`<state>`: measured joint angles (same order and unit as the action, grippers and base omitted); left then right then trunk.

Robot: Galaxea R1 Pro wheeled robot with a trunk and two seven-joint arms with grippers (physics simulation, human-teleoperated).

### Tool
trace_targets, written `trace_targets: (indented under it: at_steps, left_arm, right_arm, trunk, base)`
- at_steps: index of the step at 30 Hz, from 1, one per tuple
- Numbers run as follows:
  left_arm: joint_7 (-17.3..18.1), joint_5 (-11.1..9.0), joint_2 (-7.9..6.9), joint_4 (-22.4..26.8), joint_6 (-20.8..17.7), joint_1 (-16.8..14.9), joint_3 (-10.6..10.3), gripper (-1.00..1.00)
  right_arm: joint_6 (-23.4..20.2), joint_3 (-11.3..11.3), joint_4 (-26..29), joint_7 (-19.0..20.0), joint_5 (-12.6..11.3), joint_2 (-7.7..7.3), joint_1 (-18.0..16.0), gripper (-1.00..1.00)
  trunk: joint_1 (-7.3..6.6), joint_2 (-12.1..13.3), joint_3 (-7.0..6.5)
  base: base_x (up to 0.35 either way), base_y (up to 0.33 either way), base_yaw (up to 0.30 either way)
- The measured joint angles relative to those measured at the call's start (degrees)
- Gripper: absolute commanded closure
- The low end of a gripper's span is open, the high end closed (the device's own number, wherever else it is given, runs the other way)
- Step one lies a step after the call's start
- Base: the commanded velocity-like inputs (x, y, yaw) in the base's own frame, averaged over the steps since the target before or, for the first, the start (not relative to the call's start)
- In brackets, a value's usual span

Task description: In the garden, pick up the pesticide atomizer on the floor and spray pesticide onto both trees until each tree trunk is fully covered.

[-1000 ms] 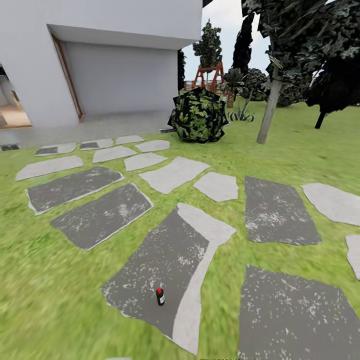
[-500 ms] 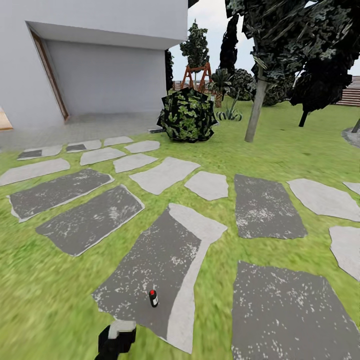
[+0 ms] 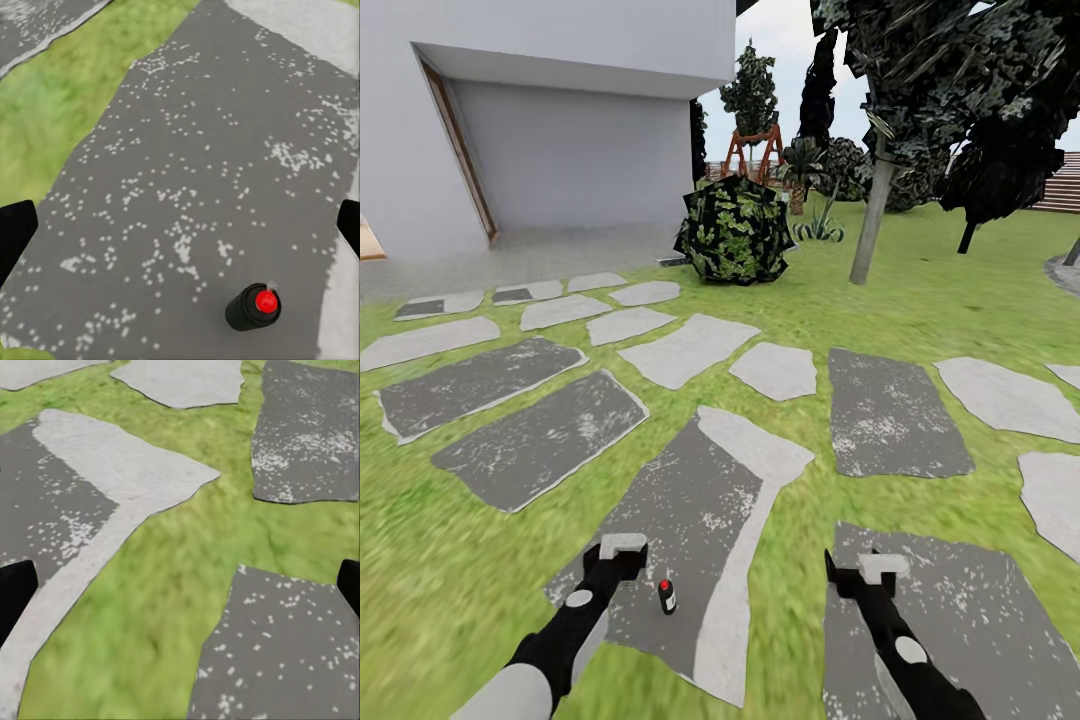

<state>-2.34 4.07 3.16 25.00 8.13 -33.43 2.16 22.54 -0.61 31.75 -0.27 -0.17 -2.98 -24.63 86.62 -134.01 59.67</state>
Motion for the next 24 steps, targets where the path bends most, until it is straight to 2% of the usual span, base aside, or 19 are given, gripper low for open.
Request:
trace_targets:
  at_steps: [6, 18, 24]
  left_arm:
    - [0.0, 0.1, -0.21, 0.2, 0.7, 0.5, 0.0, -1.0]
    - [-0.1, 0.4, -0.31, 0.1, 2.9, 0.5, 0.0, -1.0]
    - [-0.3, 0.5, -0.19, 0.1, 2.9, 0.5, -0.2, -1.0]
  right_arm:
    - [-0.1, 0.3, -0.4, 0.6, 0.2, -0.32, -0.6, -1.0]
    - [0.0, 0.2, -0.5, 0.4, 0.3, -0.54, -0.5, -1.0]
    - [0.0, 0.3, -0.5, 0.4, 0.3, -0.54, -0.5, -1.0]
  trunk:
    - [0.0, 0.0, 0.0]
    - [0.01, 0.0, 0.0]
    - [0.0, 0.0, 0.0]
  base:
    - [0.017, 0.0, 0.0]
    - [0.249, -0.11, 0.0]
    - [0.051, -0.031, 0.0]
